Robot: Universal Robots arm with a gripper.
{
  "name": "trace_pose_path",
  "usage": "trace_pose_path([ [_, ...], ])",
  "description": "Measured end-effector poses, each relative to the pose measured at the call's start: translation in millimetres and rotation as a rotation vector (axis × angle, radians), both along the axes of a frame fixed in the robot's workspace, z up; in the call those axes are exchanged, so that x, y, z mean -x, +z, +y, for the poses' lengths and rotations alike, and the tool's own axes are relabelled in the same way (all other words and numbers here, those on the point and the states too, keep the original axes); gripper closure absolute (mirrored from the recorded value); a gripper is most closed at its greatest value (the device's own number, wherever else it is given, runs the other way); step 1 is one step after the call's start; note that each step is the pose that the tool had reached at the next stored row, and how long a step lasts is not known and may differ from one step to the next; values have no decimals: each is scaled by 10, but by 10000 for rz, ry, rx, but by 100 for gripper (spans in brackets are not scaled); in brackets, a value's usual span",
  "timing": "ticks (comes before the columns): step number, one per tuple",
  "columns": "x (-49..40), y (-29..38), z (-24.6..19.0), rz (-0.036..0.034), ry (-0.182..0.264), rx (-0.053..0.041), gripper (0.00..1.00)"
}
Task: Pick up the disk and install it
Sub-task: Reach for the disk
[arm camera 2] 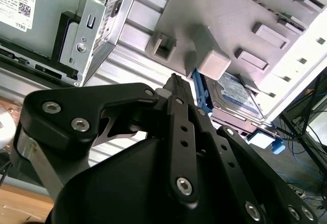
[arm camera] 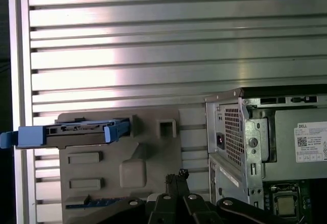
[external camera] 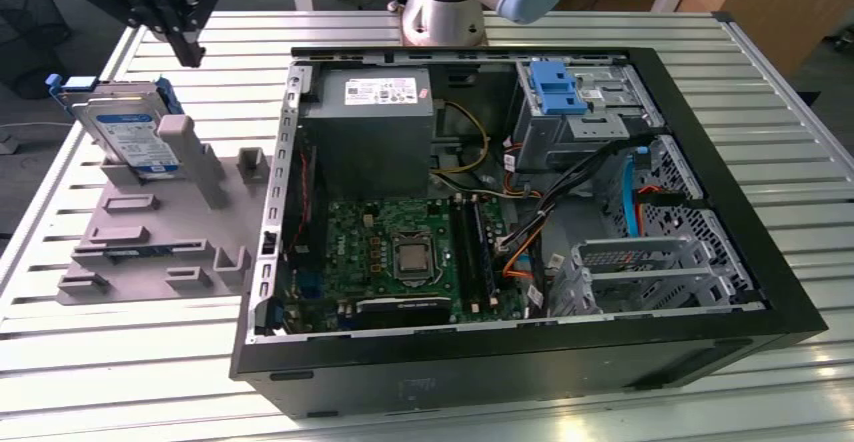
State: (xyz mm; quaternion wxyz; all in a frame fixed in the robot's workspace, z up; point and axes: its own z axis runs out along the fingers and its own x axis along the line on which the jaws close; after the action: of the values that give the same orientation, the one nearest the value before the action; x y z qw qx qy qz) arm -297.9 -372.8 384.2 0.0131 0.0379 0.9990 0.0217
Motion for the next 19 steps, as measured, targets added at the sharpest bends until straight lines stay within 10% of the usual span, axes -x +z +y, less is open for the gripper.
trace_pose_path([
  [19,89,-15,0,0,0,0,89],
])
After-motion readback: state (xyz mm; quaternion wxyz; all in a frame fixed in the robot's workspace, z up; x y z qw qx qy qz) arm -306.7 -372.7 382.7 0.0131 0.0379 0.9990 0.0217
